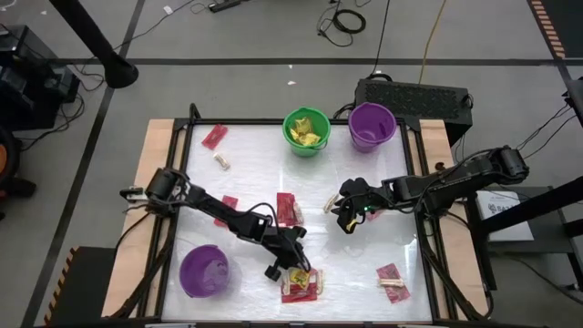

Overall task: Sort candy by brand, put in halloween buckets
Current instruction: Put the yellow candy into the green bucket

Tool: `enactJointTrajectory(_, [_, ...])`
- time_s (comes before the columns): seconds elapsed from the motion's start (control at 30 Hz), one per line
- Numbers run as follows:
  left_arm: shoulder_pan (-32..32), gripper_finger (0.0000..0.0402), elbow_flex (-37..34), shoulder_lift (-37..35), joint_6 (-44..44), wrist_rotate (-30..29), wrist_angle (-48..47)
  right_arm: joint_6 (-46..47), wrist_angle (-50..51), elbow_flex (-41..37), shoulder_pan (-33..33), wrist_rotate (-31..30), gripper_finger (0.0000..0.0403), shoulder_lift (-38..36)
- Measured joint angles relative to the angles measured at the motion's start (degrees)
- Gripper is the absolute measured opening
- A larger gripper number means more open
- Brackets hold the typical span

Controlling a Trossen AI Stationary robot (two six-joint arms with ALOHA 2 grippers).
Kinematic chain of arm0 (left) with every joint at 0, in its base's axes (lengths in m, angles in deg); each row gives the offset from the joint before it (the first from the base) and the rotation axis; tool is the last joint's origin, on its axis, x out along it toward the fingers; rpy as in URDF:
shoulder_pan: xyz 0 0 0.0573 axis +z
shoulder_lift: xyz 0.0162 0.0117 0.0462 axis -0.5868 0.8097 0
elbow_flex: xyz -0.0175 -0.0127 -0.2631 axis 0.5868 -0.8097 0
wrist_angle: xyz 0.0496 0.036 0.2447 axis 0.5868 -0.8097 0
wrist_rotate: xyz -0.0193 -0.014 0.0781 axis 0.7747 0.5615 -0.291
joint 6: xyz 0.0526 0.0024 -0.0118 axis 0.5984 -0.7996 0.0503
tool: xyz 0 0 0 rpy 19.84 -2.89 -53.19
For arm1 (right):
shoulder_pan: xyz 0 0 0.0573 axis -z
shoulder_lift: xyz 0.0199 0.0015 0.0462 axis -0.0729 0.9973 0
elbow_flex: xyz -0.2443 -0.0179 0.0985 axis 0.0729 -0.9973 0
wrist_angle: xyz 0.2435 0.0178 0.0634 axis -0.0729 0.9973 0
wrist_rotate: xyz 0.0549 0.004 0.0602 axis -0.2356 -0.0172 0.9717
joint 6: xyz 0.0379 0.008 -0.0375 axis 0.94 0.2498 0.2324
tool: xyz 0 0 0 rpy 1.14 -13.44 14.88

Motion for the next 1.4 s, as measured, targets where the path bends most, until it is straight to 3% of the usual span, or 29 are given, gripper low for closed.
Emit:
enactJointTrajectory(0.23, [-0.1,0.0105,2.0,3.8,-1.0,0.0,0.9,0.5,-0.1,0.0,0.0,0.0,0.0130,0.0])
enactJointTrajectory(0.4, [-0.5,0.0102,6.9,6.6,-1.0,0.0,-3.5,1.8,-0.2,0.0,0.0,0.0,0.0130,0.0])
enactJointTrajectory(0.5, [-0.6,0.0074,8.6,7.3,-0.9,0.0,-5.5,2.1,-0.1,0.0,0.0,0.2,0.0130,0.0])
enactJointTrajectory(0.6, [-0.1,0.0020,8.6,7.2,-0.8,0.4,-6.2,2.4,-0.2,-0.1,0.0,1.2,0.0130,0.0])
enactJointTrajectory(0.8, [1.0,0.0004,8.4,5.8,-0.4,0.2,-8.3,3.5,-0.2,-0.1,0.0,1.5,0.0130,0.0])
enactJointTrajectory(1.17, [4.9,0.0002,8.3,-3.9,9.9,-8.8,-17.4,3.4,-0.1,-0.1,0.0,3.0,0.0130,0.0])
enactJointTrajectory(1.4, [7.4,0.0008,8.3,-5.5,4.0,-5.0,-18.7,3.4,-0.1,-0.1,0.0,3.0,0.0130,0.0])
